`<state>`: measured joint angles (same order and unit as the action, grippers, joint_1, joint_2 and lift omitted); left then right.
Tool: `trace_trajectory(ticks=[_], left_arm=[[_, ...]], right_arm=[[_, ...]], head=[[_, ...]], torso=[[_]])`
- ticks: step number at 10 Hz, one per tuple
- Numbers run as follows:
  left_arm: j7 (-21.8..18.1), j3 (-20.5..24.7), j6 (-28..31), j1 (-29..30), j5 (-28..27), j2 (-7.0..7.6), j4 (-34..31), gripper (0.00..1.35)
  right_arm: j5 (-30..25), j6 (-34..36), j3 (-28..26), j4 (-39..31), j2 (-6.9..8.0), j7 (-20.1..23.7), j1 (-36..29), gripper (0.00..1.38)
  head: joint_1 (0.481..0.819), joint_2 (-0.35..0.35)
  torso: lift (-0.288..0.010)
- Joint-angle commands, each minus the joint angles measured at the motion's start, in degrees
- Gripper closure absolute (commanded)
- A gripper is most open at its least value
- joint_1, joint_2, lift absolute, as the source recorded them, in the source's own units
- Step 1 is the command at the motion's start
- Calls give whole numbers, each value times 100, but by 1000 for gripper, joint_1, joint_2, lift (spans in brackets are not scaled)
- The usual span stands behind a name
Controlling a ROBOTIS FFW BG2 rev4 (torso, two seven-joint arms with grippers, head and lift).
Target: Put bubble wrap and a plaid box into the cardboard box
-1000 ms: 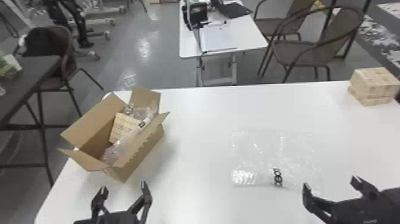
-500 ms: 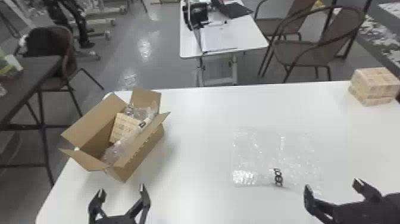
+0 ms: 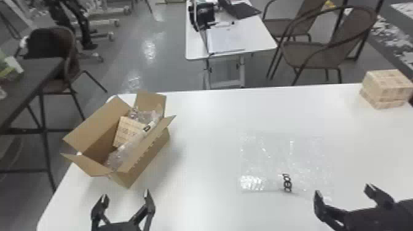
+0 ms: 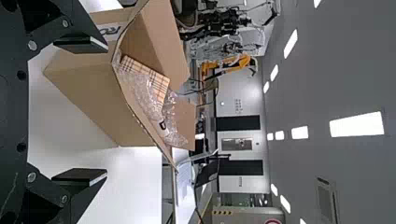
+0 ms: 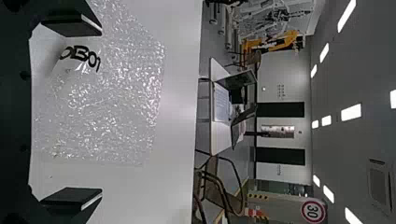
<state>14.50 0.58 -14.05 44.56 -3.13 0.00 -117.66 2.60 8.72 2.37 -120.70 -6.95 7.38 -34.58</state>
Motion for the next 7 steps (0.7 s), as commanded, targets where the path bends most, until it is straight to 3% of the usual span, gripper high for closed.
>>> trace_trajectory(ticks=[1, 7], left_arm=[[0, 4, -2, 0, -12, -15, -2, 338], [0, 4, -81, -26, -21, -15, 24, 366]], right_arm=[[-23, -20, -8, -6, 1, 0, -13, 87], [-49, -64, -17, -6, 10, 0, -13, 99]], head=[[695, 147], [695, 145]], torso=[[-109], [-109]])
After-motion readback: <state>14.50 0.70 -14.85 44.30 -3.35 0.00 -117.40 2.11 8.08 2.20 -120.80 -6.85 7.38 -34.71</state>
